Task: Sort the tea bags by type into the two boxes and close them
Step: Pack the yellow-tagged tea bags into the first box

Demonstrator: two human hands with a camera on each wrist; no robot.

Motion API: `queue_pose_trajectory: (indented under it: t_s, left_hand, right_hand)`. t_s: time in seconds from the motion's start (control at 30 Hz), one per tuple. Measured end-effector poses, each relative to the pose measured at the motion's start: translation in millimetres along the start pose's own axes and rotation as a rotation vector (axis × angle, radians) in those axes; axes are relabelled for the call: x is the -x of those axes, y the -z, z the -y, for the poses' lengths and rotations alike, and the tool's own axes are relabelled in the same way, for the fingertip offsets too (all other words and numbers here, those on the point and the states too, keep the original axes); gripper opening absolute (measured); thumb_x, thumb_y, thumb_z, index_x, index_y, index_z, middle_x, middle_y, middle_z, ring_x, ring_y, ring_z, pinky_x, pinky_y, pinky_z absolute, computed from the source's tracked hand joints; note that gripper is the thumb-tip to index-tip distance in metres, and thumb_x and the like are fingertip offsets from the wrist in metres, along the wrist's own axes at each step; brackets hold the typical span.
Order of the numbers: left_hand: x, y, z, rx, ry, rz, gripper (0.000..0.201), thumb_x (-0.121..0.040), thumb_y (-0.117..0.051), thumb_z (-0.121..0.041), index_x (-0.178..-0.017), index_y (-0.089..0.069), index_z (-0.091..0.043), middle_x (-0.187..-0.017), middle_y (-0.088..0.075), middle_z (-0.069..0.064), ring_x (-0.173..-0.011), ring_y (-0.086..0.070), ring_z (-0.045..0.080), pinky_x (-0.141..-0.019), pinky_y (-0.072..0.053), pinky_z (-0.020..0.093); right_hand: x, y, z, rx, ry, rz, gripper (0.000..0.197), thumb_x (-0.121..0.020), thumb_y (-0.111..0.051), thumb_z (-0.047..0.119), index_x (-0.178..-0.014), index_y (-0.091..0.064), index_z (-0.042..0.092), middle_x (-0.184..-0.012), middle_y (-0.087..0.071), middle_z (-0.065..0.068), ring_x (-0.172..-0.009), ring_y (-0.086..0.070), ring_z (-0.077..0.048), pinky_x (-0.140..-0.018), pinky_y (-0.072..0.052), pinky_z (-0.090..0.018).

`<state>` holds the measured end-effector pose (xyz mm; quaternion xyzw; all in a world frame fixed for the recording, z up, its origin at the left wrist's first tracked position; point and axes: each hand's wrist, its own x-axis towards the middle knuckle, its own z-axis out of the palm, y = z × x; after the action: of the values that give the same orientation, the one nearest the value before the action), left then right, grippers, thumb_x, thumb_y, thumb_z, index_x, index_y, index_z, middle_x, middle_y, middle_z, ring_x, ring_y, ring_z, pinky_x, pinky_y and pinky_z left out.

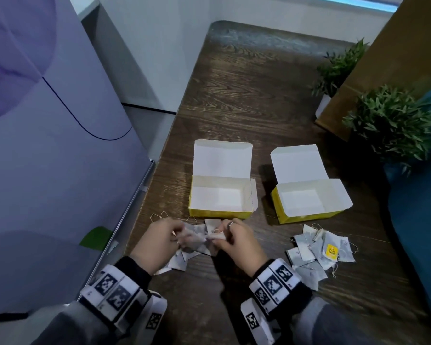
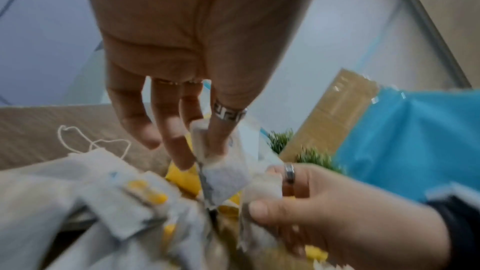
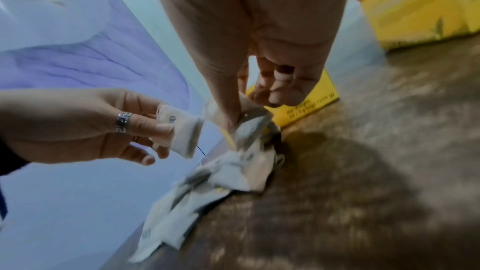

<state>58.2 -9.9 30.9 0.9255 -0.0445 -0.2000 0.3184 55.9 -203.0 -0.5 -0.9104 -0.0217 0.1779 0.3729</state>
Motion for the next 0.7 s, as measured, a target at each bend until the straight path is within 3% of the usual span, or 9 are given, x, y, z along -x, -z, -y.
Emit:
queue_pose_trajectory:
  t_s: [0.07, 0.13, 0.2, 0.27, 0.33, 0.4, 0.47, 0.6, 0.7]
  left_hand:
    - [-2.5, 13.3, -3.9, 0.177, 0.010, -0.061, 0.026, -0.082, -0.066, -0.009, -0.071, -0.059, -0.032, -0.074, -0.061, -0.007, -0.066, -0.059, 0.004, -0.060, -0.045, 0.010]
    - [-12.1, 23.7, -10.2, 0.348, 0.042, -0.139, 0.019, -0.078, -0.071, -0.009, -0.082, -0.062, -0.025, -0.077, -0.064, 0.000, -0.068, -0.062, 0.014, -0.066, -0.054, 0.028]
    - [-28.0, 30.6, -17.9, 0.429, 0.062, -0.213, 0.020, -0.075, -0.073, -0.009, -0.083, -0.060, -0.021, -0.079, -0.063, 0.003, -0.070, -0.061, 0.020, -0.068, -0.054, 0.036]
    - [-48.3, 33.5, -25.9, 0.404, 0.069, -0.264, 0.019, -0.074, -0.075, -0.014, -0.082, -0.059, -0.021, -0.078, -0.063, 0.002, -0.072, -0.062, 0.020, -0.068, -0.053, 0.035]
    - [-67.2, 32.4, -33.7, 0.286, 0.069, -0.275, 0.018, -0.075, -0.075, -0.019, -0.082, -0.059, -0.020, -0.077, -0.064, -0.001, -0.073, -0.060, 0.015, -0.064, -0.048, 0.024]
    - [-82.0, 28.2, -38.0, 0.166, 0.088, -0.262, 0.015, -0.076, -0.073, -0.022, -0.076, -0.057, -0.023, -0.073, -0.061, -0.005, -0.075, -0.059, 0.013, -0.063, -0.043, 0.022]
    - [-91.3, 23.0, -38.0, 0.091, 0.114, -0.259, 0.017, -0.077, -0.070, -0.025, -0.069, -0.055, -0.026, -0.073, -0.060, -0.005, -0.080, -0.060, 0.016, -0.067, -0.047, 0.028]
    - [-97.7, 14.7, -29.2, 0.042, 0.116, -0.288, 0.016, -0.076, -0.071, -0.032, -0.070, -0.060, -0.023, -0.091, -0.051, 0.002, -0.086, -0.052, 0.018, -0.079, -0.045, 0.031]
    - [-92.8, 13.5, -25.0, 0.077, 0.079, -0.304, 0.009, -0.078, -0.070, -0.026, -0.074, -0.064, -0.022, -0.079, -0.046, -0.004, -0.079, -0.049, 0.016, -0.075, -0.044, 0.030]
  right_hand:
    - [4.6, 16.9, 2.4, 0.009, 0.058, -0.061, 0.011, -0.082, -0.068, 0.021, -0.087, -0.064, 0.013, -0.094, -0.056, 0.002, -0.082, -0.052, -0.011, -0.073, -0.038, -0.018]
    - [5.1, 34.8, 6.5, 0.016, 0.112, -0.112, 0.010, -0.082, -0.068, 0.020, -0.087, -0.067, 0.012, -0.091, -0.059, 0.001, -0.076, -0.051, -0.006, -0.069, -0.036, -0.010]
    - [2.4, 48.9, 11.4, 0.011, 0.156, -0.149, 0.010, -0.083, -0.068, 0.021, -0.086, -0.067, 0.012, -0.085, -0.056, 0.007, -0.071, -0.048, 0.002, -0.068, -0.037, -0.006]
    - [-4.0, 59.0, 16.5, 0.006, 0.188, -0.183, 0.010, -0.084, -0.067, 0.019, -0.088, -0.067, 0.010, -0.083, -0.050, 0.015, -0.072, -0.047, 0.006, -0.071, -0.036, -0.003]
    - [-12.9, 65.2, 20.1, 0.000, 0.208, -0.194, 0.011, -0.085, -0.066, 0.017, -0.091, -0.067, 0.009, -0.086, -0.050, 0.012, -0.074, -0.047, 0.007, -0.073, -0.035, -0.001]
    - [-23.1, 67.8, 23.3, -0.009, 0.213, -0.188, 0.012, -0.085, -0.065, 0.018, -0.093, -0.066, 0.009, -0.092, -0.052, 0.007, -0.076, -0.049, 0.004, -0.072, -0.035, 0.000]
    - [-34.1, 68.3, 27.5, -0.009, 0.209, -0.174, 0.015, -0.085, -0.065, 0.021, -0.093, -0.066, 0.009, -0.095, -0.053, 0.005, -0.079, -0.050, -0.001, -0.072, -0.036, -0.002]
    - [-57.5, 65.2, 37.0, 0.054, 0.177, -0.124, 0.010, -0.086, -0.065, 0.023, -0.089, -0.063, 0.013, -0.096, -0.054, 0.004, -0.082, -0.049, -0.006, -0.073, -0.035, -0.012]
    - [-70.5, 61.8, 36.4, 0.083, 0.114, -0.089, 0.007, -0.087, -0.062, 0.019, -0.082, -0.057, 0.018, -0.088, -0.057, 0.002, -0.076, -0.050, -0.010, -0.068, -0.035, -0.018]
